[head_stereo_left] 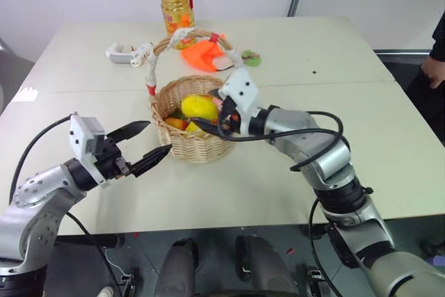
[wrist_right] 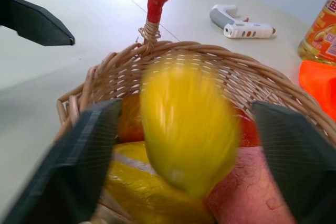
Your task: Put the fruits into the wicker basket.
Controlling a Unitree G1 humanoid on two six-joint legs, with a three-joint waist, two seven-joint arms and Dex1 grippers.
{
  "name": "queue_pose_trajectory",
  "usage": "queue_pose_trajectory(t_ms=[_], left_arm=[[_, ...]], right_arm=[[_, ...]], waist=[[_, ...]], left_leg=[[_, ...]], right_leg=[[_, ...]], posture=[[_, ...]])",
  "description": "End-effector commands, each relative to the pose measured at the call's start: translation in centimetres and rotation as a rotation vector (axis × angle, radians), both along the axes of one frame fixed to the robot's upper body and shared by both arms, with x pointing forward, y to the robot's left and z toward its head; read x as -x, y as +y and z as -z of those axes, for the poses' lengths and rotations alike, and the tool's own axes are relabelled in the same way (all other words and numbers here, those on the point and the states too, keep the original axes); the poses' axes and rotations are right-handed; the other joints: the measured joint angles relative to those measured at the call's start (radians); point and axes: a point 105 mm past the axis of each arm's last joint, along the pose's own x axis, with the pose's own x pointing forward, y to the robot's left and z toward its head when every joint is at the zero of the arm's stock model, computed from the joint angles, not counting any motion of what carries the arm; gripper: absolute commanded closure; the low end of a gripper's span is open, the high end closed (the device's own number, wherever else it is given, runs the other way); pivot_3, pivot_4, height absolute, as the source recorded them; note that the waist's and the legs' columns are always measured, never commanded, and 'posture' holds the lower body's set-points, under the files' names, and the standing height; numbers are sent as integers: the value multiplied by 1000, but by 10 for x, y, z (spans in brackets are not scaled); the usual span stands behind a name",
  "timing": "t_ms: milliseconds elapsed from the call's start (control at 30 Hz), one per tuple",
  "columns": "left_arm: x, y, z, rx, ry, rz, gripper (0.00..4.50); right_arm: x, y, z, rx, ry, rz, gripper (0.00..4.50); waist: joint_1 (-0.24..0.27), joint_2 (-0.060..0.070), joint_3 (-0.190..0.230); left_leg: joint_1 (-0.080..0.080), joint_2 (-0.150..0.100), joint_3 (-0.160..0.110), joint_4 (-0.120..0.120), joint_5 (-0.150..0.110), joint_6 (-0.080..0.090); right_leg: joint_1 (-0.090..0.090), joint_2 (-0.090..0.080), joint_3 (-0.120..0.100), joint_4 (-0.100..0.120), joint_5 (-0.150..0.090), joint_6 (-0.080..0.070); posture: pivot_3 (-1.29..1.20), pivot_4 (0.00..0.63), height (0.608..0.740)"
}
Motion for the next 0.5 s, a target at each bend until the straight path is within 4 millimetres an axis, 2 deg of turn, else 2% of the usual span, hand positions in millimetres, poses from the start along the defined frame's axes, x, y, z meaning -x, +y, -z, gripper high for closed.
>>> queue_pose_trajectory(t_ms=[33,133,233,367,500], left_arm=[[5,-7,-9,-1,-44,14,0],[6,-8,-8,7,-45,8,0],[5,-9,-9,21,-47,10,0],[0,-13,-16,77,-66,22,0],[-3,-17,-17,83,-70,40,0]], right_arm=[[20,-6,-37,-83,-172,-78,38],[47,-31,-38,-123,-136,-189,38],[50,-61,-27,-134,-55,-142,38],[33,-72,-24,-196,-9,-30,38],[0,-67,-17,-250,9,98,38]], waist=[[0,0,0],[5,0,0],[2,-1,0],[-12,0,0],[-22,0,0]], left_leg=[[0,0,0,0,0,0],[0,0,-1,0,0,0],[1,0,-1,0,0,0],[3,0,0,0,0,0],[4,1,-2,0,0,0]], right_leg=[[0,0,0,0,0,0],[1,0,0,0,0,1],[2,0,0,-1,-1,1],[2,1,0,1,0,-1],[2,4,0,2,0,-1]], posture=[[0,150,740],[0,150,740],[0,150,740],[0,150,740],[0,150,740]])
